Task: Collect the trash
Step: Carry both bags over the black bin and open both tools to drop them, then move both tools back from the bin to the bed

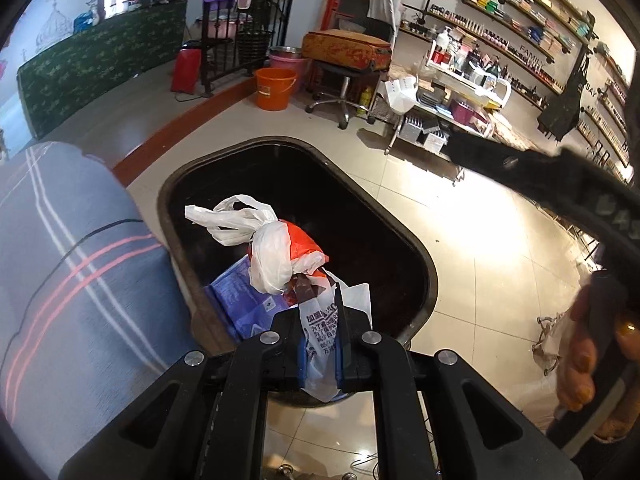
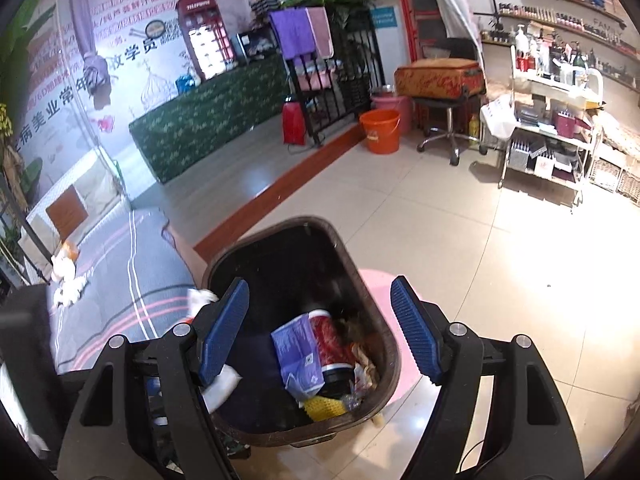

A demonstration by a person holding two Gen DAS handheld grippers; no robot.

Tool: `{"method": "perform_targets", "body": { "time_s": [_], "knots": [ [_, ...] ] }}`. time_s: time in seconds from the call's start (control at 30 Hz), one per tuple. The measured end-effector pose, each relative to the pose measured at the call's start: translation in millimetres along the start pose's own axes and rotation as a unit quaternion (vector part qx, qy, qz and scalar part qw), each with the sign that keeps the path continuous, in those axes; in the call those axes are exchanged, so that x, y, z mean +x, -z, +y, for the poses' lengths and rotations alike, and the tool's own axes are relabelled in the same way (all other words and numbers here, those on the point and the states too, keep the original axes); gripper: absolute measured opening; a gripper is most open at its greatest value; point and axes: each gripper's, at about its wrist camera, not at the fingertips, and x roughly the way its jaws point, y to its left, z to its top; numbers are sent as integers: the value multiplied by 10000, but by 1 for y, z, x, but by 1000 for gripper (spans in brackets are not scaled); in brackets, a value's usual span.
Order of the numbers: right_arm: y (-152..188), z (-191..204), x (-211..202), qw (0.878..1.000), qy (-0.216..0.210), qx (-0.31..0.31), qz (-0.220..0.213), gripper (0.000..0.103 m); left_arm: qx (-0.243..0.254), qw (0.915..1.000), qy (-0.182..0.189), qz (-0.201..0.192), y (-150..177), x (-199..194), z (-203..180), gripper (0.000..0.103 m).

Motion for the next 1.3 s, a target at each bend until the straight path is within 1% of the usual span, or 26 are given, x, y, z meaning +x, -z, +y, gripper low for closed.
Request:
{"method": "perform_targets", "body": {
  "time_s": [0.07,0.27,0.37,0.43,0.47,0.5,0.53,0.57,0.6,0.63,0.67,0.7,0.77,0.8,0.87,0.93,1.0,1.1,1.2,1.3],
  "knots": [
    [-3,-3,-5,10000,26,26,-58,73,21,9999,39,100,-4,7,-2,10],
    [-6,-14,-8,9998,109,146,-90,74,73,9995,-3,296,-5,22,-7,10],
    [-5,-20,-6,9997,89,223,-50,74,134,9992,-93,370,-7,30,-11,10],
    [-4,-22,-5,9997,93,238,-34,74,175,9989,-140,423,-9,34,-13,12],
    [-5,-22,-6,9997,101,234,-35,74,196,9986,-149,461,-10,37,-14,16],
    [-5,-22,-6,9997,106,228,-38,74,207,9985,-185,480,-11,39,-13,30],
    [-5,-22,-6,9997,109,229,-38,74,201,9984,-235,479,-11,39,-12,41],
    [-4,-22,-6,9997,107,235,-37,74,161,9985,-260,459,-11,38,-11,65],
    [-4,-22,-6,9996,112,247,-40,74,118,9987,-209,439,-12,38,-12,82],
    [-4,-23,-6,9996,120,260,-43,74,90,9991,-101,413,-12,36,-12,87],
    [-4,-24,-6,9995,129,272,-42,79,100,9992,-35,396,-11,35,-12,90],
    [-4,-25,-6,9994,145,306,-52,82,163,9991,-39,379,-10,34,-14,91],
    [-5,-27,-6,9991,146,383,-72,83,333,9987,-198,342,-8,33,-18,97],
    [-6,-27,-6,9991,137,406,-72,83,434,9982,-291,310,-7,31,-20,97],
    [-6,-28,-5,9989,148,436,-68,84,487,9978,-335,303,-5,30,-21,97],
    [-6,-29,-4,9988,158,462,-59,87,466,9981,-268,306,-1,25,-20,97],
    [-5,-28,-4,9987,146,484,-65,89,457,9982,-289,265,2,18,-18,97],
    [-5,-26,-4,9989,125,457,-62,90,443,9985,-281,155,5,5,-16,97],
    [-5,-22,-2,9993,77,375,-54,92,355,9987,-348,79,8,-4,-7,97],
    [-8,-14,1,9995,13,304,-31,93,151,9994,-314,45,14,-15,7,97]
  ]
}}
